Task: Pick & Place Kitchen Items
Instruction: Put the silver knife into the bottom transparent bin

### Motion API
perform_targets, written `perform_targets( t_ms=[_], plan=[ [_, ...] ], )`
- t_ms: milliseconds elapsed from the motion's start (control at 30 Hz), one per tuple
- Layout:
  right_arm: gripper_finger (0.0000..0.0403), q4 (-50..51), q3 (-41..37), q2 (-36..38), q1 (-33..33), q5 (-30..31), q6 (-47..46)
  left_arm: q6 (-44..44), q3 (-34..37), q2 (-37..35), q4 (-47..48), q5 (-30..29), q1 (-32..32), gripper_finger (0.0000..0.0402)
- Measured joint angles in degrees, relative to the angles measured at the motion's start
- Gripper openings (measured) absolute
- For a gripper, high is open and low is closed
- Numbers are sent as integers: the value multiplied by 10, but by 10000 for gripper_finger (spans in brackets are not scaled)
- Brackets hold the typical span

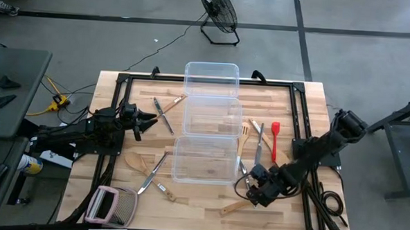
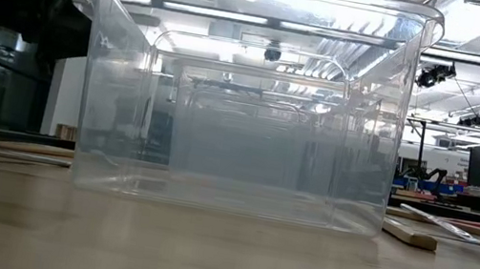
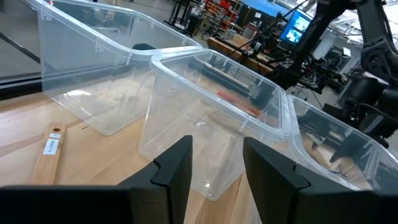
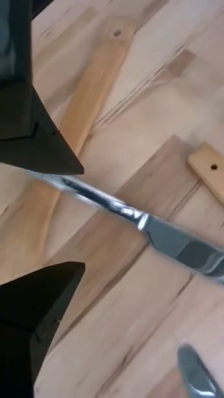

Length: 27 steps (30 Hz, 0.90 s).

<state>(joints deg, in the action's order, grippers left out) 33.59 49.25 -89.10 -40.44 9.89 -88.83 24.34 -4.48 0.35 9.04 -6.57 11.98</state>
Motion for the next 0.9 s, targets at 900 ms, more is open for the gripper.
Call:
perform_targets(
  t_ms=[900],
  plan=[
    [232, -46, 3, -85, -13, 63, -119, 0, 0, 0, 0, 0, 0, 143]
  ],
)
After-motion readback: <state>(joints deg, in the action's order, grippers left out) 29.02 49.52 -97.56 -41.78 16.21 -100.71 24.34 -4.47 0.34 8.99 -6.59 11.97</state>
